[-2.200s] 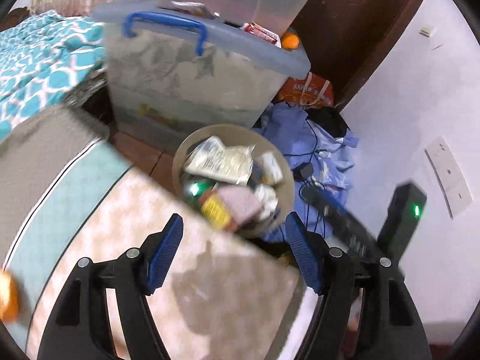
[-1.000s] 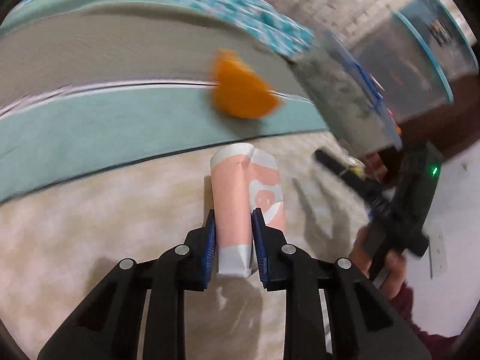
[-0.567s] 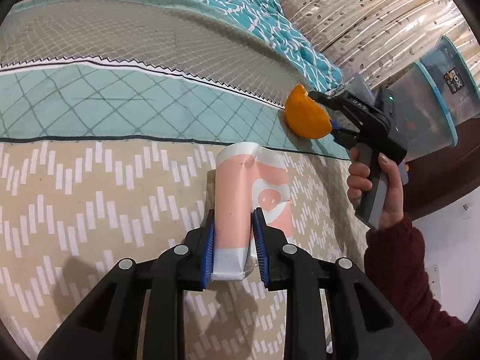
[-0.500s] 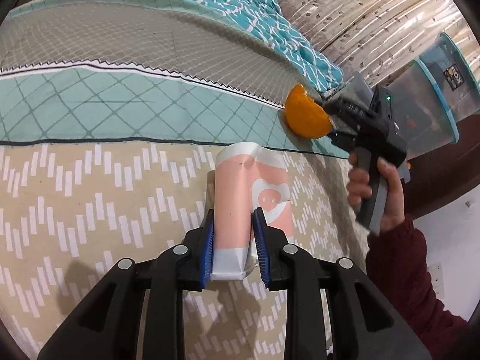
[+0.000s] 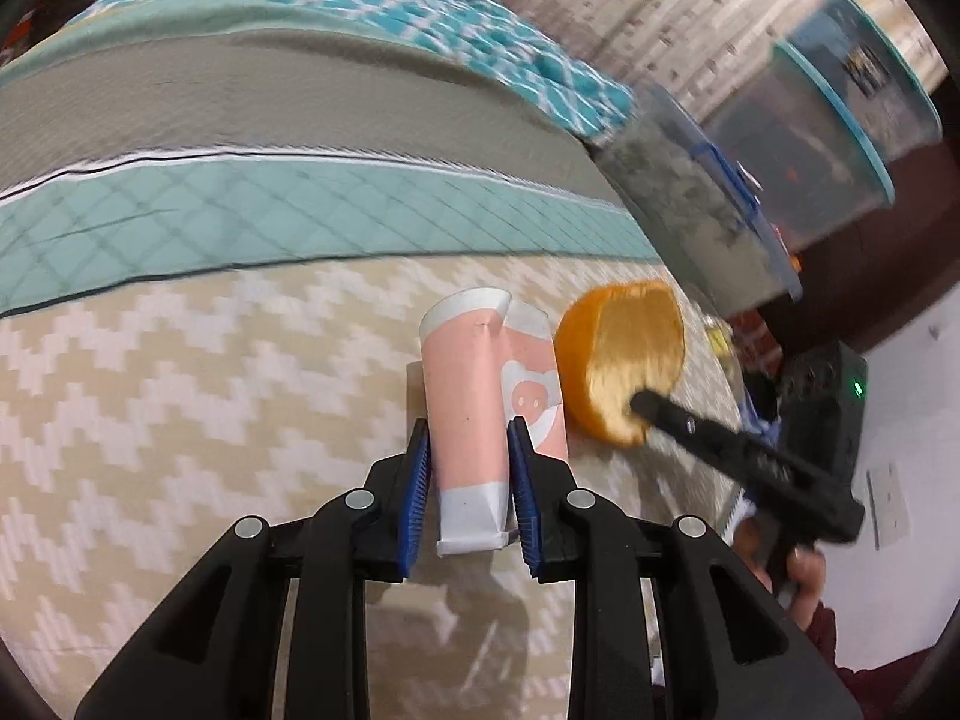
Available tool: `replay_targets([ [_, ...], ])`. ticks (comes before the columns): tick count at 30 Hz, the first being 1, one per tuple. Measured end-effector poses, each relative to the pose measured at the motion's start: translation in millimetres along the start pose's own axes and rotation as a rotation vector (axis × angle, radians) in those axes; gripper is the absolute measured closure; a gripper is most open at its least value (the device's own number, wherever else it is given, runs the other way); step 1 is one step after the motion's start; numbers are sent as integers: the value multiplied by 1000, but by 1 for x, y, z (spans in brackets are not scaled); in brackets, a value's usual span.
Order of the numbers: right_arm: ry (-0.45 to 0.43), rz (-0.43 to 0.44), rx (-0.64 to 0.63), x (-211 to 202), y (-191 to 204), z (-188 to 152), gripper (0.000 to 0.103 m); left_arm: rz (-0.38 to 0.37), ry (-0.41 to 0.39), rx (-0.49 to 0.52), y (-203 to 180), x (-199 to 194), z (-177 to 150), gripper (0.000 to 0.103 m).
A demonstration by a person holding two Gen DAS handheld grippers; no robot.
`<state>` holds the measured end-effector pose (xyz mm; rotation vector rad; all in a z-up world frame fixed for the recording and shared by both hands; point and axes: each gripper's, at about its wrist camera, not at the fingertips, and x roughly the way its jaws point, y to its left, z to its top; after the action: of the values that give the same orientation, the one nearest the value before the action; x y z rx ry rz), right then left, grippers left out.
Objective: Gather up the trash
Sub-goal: 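Grasp the pink paper cup with the left gripper while the right gripper grasps the orange peel, then carry the cup and orange peel over the wastebasket and open both grippers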
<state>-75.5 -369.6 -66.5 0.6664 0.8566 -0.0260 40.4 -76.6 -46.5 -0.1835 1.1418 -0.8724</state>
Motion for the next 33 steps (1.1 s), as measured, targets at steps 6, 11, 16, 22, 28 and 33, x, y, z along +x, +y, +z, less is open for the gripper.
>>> replay_targets([
  [6, -18, -61, -20, -24, -1, -35, 81, 18, 39, 89, -30, 19, -8, 79],
  [11, -45, -45, 38, -27, -22, -32, 78, 53, 45, 121, -42, 26, -9, 78],
  [16, -53, 19, 55, -21, -31, -20, 71, 87, 45, 159, -56, 33, -6, 79],
  [22, -139, 39, 154, -43, -72, -8, 88, 60, 83, 211, -85, 52, 13, 81],
  [28, -304, -24, 215, -101, -124, 12, 90, 36, 111, 367, -168, 102, 44, 81],
  [33, -459, -76, 274, -156, -176, 34, 90, -26, 129, 479, -253, 149, 71, 81],
])
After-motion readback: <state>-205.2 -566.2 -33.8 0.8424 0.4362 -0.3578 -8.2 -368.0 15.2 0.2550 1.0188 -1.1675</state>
